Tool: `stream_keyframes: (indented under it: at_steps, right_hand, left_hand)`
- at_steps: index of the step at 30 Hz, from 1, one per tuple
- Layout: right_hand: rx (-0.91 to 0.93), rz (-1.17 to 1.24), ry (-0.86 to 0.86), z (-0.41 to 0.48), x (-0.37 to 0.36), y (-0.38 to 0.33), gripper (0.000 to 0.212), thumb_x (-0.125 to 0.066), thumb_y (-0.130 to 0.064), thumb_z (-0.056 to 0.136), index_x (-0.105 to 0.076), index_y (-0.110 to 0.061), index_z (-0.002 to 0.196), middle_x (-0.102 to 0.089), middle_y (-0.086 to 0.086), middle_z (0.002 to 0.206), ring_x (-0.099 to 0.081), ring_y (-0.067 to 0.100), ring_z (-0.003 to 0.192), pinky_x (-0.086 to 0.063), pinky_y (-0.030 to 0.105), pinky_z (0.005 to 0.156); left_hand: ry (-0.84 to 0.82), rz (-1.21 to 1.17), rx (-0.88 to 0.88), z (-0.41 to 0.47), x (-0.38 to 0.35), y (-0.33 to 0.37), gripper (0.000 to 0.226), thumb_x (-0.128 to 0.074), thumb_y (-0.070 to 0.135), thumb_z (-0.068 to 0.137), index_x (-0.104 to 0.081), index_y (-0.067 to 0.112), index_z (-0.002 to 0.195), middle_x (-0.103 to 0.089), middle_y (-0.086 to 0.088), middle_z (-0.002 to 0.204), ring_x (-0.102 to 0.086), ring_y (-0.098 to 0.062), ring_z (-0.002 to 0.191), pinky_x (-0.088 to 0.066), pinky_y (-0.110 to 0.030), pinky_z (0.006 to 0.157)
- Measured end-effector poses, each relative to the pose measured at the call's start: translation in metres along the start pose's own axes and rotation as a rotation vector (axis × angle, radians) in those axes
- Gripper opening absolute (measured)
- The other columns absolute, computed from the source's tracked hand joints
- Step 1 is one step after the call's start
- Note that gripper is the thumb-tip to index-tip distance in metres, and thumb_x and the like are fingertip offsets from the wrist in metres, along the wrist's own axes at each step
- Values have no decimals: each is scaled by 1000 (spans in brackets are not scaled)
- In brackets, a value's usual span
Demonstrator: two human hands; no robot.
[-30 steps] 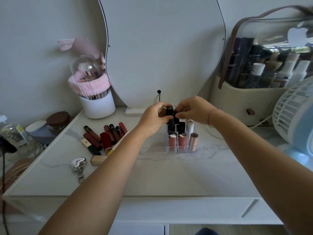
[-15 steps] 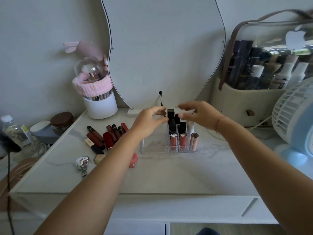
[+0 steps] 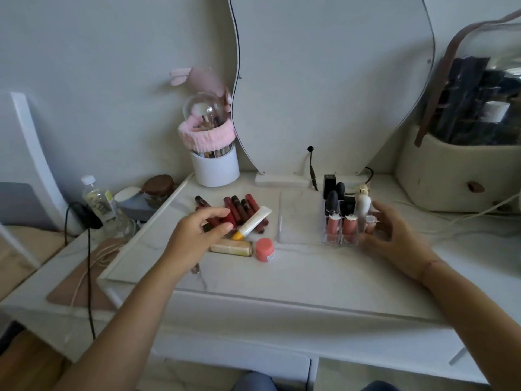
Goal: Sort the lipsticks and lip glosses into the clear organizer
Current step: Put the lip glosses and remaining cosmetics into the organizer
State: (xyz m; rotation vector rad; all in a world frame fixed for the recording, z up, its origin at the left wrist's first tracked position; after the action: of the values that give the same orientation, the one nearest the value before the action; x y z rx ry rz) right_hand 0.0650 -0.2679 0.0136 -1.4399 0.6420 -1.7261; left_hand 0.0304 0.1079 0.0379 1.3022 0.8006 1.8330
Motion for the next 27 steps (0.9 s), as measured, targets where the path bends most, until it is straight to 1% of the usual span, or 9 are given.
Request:
stream_keyframes:
  at_steps: [4, 8, 13, 15, 16, 19, 21, 24, 27]
  right_hand:
    - [-5, -52, 25, -1, 0, 2, 72, -72, -24, 77, -36, -17, 139, -59, 6, 127, -56, 18, 113, -41, 36, 101]
    - [-10, -76, 41, -2, 0, 2, 70, -73, -23, 76, -38, -17, 138, -60, 9, 124, -55, 15, 108, -39, 31, 97]
    - [-21, -62, 39, -2, 1, 1, 70, -73, -21, 76, -40, -15, 137, -61, 8, 123, -56, 13, 106, -38, 29, 95]
    - [-32, -61, 39, -2, 1, 2, 70, -74, -21, 75, -40, -16, 137, -61, 7, 124, -56, 14, 109, -39, 30, 97]
    - [-40, -56, 35, -2, 1, 2, 71, -74, -21, 75, -39, -16, 137, -60, 7, 125, -56, 15, 111, -39, 32, 99]
    - [-58, -31, 17, -2, 0, 2, 72, -74, -22, 75, -38, -17, 137, -60, 6, 126, -56, 18, 115, -39, 38, 104]
    - [-63, -47, 29, -3, 1, 2, 72, -74, -23, 75, -38, -18, 137, -60, 5, 124, -56, 16, 113, -40, 35, 101]
    - [-63, -50, 30, -3, 1, 1, 71, -74, -24, 75, -38, -18, 136, -61, 5, 123, -56, 16, 112, -40, 35, 100]
    - [-65, -34, 15, -3, 1, 1, 71, -74, -22, 75, -38, -17, 136, -61, 6, 125, -56, 18, 115, -40, 40, 104]
  left_hand:
    - [-44, 183, -24, -14, 4, -12, 33, -79, 31, 69, -68, 39, 99, -61, 16, 104, -53, 1, 102, -39, -15, 80]
    - [-63, 345, -119, -14, 3, -12, 33, -81, 21, 67, -71, 25, 99, -61, 12, 97, -50, -14, 102, -39, -26, 86]
    - [-77, 440, -142, -9, 1, -7, 29, -82, 23, 66, -73, 20, 93, -58, 8, 93, -48, -17, 99, -39, -36, 90]
    - [-95, 418, -132, -7, 0, -6, 26, -82, 22, 66, -71, 22, 89, -59, 8, 93, -48, -13, 98, -39, -32, 90]
    - [-93, 378, -117, -6, 1, -6, 24, -81, 22, 67, -70, 25, 88, -60, 10, 93, -50, -8, 96, -40, -27, 88]
    - [-38, 160, -38, 0, 4, 1, 27, -79, 20, 71, -65, 38, 85, -67, 12, 88, -58, 5, 78, -41, -5, 66]
    - [-7, 55, -36, 6, 5, 10, 28, -79, 18, 71, -65, 39, 85, -69, 14, 85, -61, 6, 73, -42, -4, 61]
    - [-27, 20, -43, 13, 5, 22, 28, -78, 18, 73, -67, 40, 86, -70, 15, 87, -63, 0, 77, -49, -15, 71]
    - [-63, 62, -31, 9, 3, 21, 23, -77, 19, 74, -68, 37, 85, -70, 10, 86, -62, -4, 78, -48, -20, 71]
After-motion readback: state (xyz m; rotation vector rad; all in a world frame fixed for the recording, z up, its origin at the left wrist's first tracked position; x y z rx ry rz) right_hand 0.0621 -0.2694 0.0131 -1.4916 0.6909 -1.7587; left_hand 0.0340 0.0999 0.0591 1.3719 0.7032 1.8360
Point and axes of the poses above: each hand's wrist, its own z-axis towards the middle knuckle, its own x-axis out of the back of the hand, y = z × x, the point moved 3 cm from there along z, towards the middle knuckle
